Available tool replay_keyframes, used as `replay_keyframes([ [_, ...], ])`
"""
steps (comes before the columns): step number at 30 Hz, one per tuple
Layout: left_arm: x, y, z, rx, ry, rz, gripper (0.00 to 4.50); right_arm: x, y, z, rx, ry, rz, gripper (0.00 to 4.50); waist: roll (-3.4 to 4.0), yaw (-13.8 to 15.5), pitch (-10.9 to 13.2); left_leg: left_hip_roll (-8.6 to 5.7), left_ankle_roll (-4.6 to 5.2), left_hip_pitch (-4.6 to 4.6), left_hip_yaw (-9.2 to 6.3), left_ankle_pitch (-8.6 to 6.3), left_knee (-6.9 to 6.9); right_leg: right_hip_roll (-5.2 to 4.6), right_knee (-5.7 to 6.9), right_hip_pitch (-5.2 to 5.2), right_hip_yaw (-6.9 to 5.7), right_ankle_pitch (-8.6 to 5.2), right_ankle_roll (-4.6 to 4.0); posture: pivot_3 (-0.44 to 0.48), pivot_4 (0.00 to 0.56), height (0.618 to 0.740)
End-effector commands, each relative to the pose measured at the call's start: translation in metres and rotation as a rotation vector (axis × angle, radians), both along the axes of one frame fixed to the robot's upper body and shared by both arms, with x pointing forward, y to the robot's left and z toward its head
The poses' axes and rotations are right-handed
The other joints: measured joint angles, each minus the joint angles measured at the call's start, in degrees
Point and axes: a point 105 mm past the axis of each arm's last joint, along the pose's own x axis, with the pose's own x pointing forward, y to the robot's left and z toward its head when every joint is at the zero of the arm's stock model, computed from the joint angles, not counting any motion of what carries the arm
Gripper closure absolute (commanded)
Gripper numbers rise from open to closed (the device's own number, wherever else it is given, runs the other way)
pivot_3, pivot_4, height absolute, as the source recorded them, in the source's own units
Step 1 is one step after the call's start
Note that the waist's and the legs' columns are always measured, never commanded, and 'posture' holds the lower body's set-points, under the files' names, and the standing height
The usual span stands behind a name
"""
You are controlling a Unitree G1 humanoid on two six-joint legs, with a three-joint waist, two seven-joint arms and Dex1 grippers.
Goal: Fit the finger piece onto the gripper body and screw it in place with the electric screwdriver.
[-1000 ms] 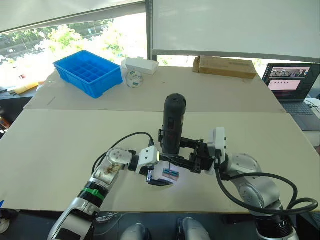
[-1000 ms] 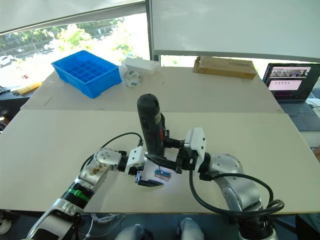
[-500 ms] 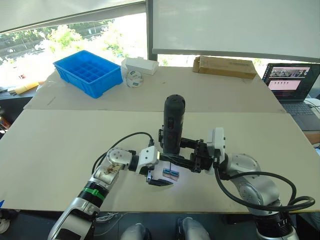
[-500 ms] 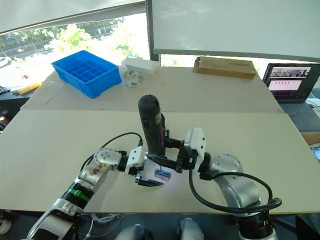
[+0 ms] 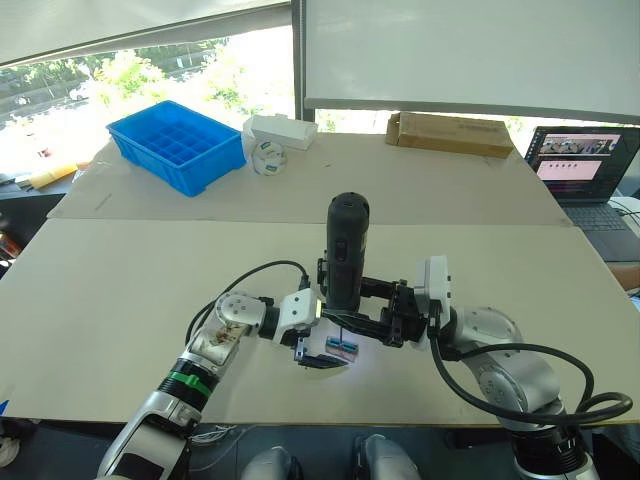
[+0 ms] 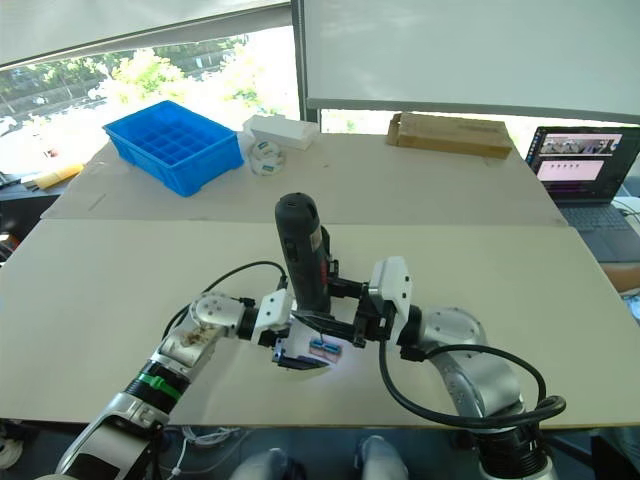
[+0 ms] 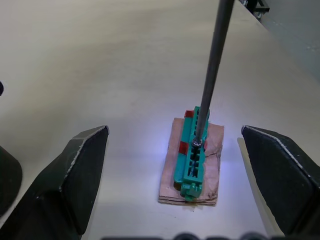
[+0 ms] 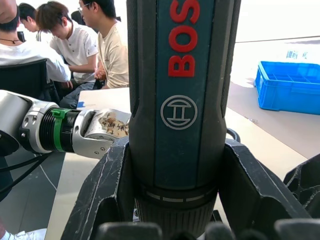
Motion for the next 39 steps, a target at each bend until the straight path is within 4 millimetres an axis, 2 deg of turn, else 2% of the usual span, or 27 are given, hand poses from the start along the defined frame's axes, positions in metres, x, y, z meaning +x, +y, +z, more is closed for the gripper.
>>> replay_keyframes([
  [1,0.0008,-0.0042,0.0073,-0.021,-0.034,-0.016,0.0,-0.0064,0.0011,0.0141,0.028,-0.075,0.023,2.58,0.0,0.0,0.0,0.0,0.0,0.0,0.0,0.0,0.0,0.0,0.0,0.0,0.0,0.0,0.0,0.0,0.15,0.738],
  [39,-0.0017,-0.0055,0.0027,-0.005,-0.037,-0.035,0.0,-0.0145,0.0044,0.0167,0.033,-0.107,0.069,2.58,0.0,0.0,0.0,0.0,0.0,0.0,0.0,0.0,0.02,0.0,0.01,0.0,0.0,0.0,0.0,0.0,0.15,0.738],
])
